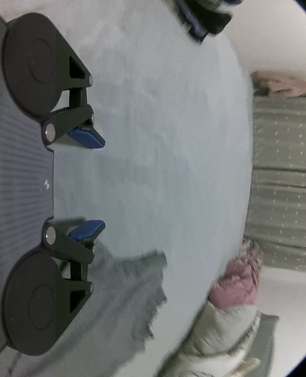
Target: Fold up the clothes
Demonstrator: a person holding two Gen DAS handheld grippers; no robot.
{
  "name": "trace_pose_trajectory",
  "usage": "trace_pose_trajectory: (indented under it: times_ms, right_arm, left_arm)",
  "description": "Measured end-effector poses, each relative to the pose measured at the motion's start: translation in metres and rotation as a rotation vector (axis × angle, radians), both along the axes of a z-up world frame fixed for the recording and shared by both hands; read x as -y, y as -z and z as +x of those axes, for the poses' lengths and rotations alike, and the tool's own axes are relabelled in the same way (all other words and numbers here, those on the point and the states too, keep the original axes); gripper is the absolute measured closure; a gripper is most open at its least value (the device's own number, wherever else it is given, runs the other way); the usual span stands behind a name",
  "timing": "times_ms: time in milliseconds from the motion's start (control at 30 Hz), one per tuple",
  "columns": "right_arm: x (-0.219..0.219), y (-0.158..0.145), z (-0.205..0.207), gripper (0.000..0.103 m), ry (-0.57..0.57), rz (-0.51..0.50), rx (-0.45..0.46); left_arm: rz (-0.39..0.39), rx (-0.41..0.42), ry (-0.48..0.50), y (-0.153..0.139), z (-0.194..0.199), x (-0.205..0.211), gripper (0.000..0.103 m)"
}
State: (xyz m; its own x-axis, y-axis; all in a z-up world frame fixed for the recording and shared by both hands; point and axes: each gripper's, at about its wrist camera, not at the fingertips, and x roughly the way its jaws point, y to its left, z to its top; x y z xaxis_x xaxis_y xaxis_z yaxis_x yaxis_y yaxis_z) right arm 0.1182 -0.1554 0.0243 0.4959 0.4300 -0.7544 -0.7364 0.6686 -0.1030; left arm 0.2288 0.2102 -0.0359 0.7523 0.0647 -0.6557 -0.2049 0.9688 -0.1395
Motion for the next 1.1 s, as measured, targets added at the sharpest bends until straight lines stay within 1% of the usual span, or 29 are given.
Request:
trace_pose_trajectory:
  times_ms: [33, 67, 100, 133, 167, 267, 333, 400, 467, 500, 533, 567, 600, 633, 667, 733, 767, 800, 867, 900, 967, 1000, 1033, 1067, 1100]
  right_arm:
    - [0.008, -0.003, 0.006, 0.065, 0.052, 0.043, -0.004]
    - [0.016, -0.004, 0.016, 0.065, 0.12, 0.081, -0.017]
    - [0.018, -0.003, 0.019, 0.066, 0.141, 0.087, -0.021]
    - [0.022, 0.0, 0.025, 0.067, 0.186, 0.082, -0.023]
    - [0.023, 0.004, 0.028, 0.067, 0.206, 0.071, -0.026]
    - [0.019, 0.018, 0.035, 0.072, 0.225, 0.026, -0.048]
    - [0.014, 0.028, 0.038, 0.073, 0.251, -0.015, -0.047]
    - [0.013, 0.034, 0.045, 0.073, 0.273, -0.024, -0.048]
    - [0.015, 0.035, 0.05, 0.073, 0.28, 0.028, -0.091]
    - [0.017, 0.035, 0.052, 0.076, 0.278, 0.038, -0.101]
    - [0.016, 0.036, 0.052, 0.089, 0.268, 0.048, -0.116]
    - [0.015, 0.036, 0.052, 0.096, 0.265, 0.042, -0.121]
    - [0.015, 0.036, 0.052, 0.099, 0.268, 0.038, -0.12]
    - [0.015, 0.035, 0.051, 0.1, 0.276, 0.037, -0.112]
    - [0.017, 0.032, 0.049, 0.1, 0.285, 0.043, -0.103]
    - [0.017, 0.031, 0.05, 0.102, 0.29, 0.023, -0.107]
    - [0.015, 0.037, 0.051, 0.102, 0.301, -0.02, -0.11]
    - [0.015, 0.041, 0.052, 0.102, 0.306, -0.035, -0.117]
    - [0.017, 0.042, 0.054, 0.099, 0.313, -0.021, -0.126]
    - [0.022, 0.037, 0.056, 0.095, 0.333, 0.015, -0.121]
    - [0.033, 0.027, 0.059, 0.094, 0.374, 0.09, -0.112]
    - [0.036, 0.026, 0.062, 0.09, 0.395, 0.103, -0.109]
    - [0.043, 0.024, 0.069, 0.083, 0.449, 0.118, -0.1]
    - [0.049, 0.024, 0.076, 0.079, 0.504, 0.122, -0.088]
    - [0.055, 0.024, 0.083, 0.071, 0.564, 0.124, -0.079]
  left_arm:
    - [-0.031, 0.008, 0.016, 0.0, 0.002, -0.001, 0.037]
    - [-0.044, 0.011, 0.035, 0.0, 0.005, -0.001, 0.039]
    - [-0.045, 0.01, 0.05, 0.0, 0.006, 0.0, 0.042]
    - [-0.039, 0.007, 0.06, 0.0, 0.008, 0.002, 0.046]
    - [-0.021, -0.001, 0.072, 0.001, 0.01, 0.006, 0.048]
    - [0.0, -0.004, 0.084, 0.002, 0.012, 0.015, 0.048]
    - [-0.003, -0.002, 0.096, 0.003, 0.013, 0.017, 0.048]
    - [0.022, -0.003, 0.12, 0.005, 0.013, 0.022, 0.048]
    - [0.073, -0.01, 0.149, 0.008, 0.013, 0.028, 0.088]
    - [0.088, -0.011, 0.155, 0.008, 0.015, 0.031, 0.098]
    - [0.127, -0.012, 0.143, 0.008, 0.015, 0.038, 0.1]
    - [0.183, -0.012, 0.12, 0.006, 0.015, 0.045, 0.1]
    - [0.2, -0.01, 0.116, 0.006, 0.015, 0.047, 0.1]
    - [0.238, -0.016, 0.101, 0.007, 0.015, 0.052, 0.103]
    - [0.277, -0.039, 0.076, 0.01, 0.017, 0.054, 0.103]
    - [0.305, -0.073, 0.041, 0.017, 0.02, 0.048, 0.103]
    - [0.289, -0.069, 0.036, 0.018, 0.02, 0.044, 0.103]
    - [0.28, -0.071, 0.034, 0.017, 0.021, 0.042, 0.1]
    - [0.227, -0.072, 0.02, 0.01, 0.022, 0.035, 0.094]
    - [0.2, -0.068, 0.012, 0.008, 0.022, 0.032, 0.089]
    - [0.157, -0.051, 0.002, 0.004, 0.023, 0.031, 0.085]
    - [0.152, -0.045, 0.011, 0.003, 0.024, 0.033, 0.084]
    - [0.146, -0.028, 0.035, 0.0, 0.028, 0.039, 0.082]
    - [0.149, -0.016, 0.047, -0.001, 0.029, 0.043, 0.081]
    - [0.148, -0.006, 0.056, -0.001, 0.028, 0.045, 0.078]
